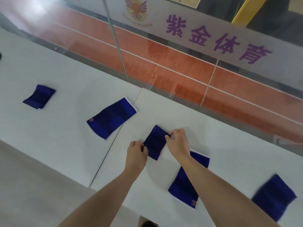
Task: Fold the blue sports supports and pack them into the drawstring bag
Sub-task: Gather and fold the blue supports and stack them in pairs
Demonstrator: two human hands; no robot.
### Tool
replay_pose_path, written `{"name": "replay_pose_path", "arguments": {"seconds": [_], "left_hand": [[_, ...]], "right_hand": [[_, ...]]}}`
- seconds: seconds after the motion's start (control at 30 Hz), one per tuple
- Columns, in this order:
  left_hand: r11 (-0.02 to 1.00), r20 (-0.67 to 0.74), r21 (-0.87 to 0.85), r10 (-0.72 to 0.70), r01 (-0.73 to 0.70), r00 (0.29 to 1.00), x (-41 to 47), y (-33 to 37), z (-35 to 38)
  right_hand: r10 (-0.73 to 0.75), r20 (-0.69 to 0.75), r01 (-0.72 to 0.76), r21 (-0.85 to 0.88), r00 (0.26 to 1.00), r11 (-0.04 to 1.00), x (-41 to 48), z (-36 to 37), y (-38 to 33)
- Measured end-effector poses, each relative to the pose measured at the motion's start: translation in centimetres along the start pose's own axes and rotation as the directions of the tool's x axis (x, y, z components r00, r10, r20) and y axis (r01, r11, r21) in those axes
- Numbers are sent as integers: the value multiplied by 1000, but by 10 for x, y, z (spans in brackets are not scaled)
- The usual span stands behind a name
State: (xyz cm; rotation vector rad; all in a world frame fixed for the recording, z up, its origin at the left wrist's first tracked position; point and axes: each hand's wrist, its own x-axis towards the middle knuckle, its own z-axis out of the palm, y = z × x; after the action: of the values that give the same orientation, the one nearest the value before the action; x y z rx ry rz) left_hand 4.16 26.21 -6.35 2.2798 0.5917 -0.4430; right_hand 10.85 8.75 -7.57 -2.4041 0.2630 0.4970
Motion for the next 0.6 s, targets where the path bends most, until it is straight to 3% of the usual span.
{"name": "replay_pose_path", "arguments": {"seconds": [0.2,0.43,0.6], "left_hand": [[998,-15,-25,-64,64,998,3,3,-1],[1000,-33,3,-22,22,999,13,-2,5],[999,32,6,34,-35,999,7,-6,9]], "right_hand": [[-17,29,18,-5,999,1000,12,-1,-9],[27,69,-22,-74,997,997,16,2,-10],[-68,122,90,-185,990,979,14,8,-7]]}}
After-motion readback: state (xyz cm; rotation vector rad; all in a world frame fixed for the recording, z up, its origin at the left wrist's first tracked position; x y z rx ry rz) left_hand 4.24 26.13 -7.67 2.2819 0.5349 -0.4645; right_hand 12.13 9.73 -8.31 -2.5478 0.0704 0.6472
